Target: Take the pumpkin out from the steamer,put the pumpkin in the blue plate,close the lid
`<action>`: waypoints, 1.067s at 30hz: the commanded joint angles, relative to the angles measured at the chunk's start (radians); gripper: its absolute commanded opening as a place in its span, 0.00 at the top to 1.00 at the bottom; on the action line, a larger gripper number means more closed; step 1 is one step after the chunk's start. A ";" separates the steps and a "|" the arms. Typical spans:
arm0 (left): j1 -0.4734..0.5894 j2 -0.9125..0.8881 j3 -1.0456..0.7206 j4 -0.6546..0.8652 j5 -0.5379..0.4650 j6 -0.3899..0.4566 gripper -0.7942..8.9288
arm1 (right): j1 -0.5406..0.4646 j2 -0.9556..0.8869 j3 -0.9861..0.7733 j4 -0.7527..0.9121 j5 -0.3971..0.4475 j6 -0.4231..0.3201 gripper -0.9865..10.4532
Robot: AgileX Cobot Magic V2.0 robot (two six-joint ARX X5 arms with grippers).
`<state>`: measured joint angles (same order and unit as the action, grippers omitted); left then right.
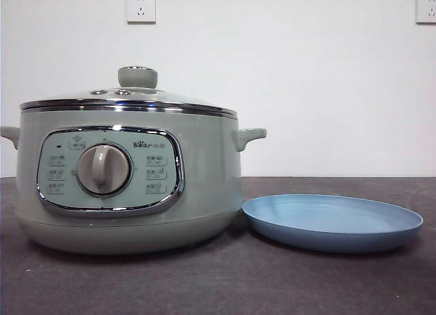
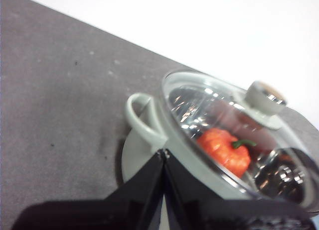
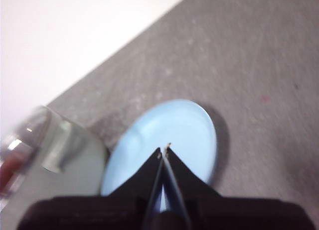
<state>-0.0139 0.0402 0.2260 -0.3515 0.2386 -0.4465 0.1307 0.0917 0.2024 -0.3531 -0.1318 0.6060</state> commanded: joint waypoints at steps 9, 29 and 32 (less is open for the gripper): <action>0.002 0.274 0.196 -0.014 0.040 0.128 0.93 | 0.002 0.245 0.293 -0.065 -0.009 -0.158 0.92; -0.008 0.711 0.614 -0.206 0.372 0.396 0.92 | 0.002 0.732 0.770 -0.345 -0.317 -0.519 0.75; -0.014 0.711 0.619 -0.199 0.368 0.396 0.80 | 0.002 0.749 0.776 -0.344 -0.312 -0.517 0.59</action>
<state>-0.0238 0.7528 0.8448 -0.5549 0.6029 -0.0704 0.1307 0.8391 0.9745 -0.6960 -0.4442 0.1036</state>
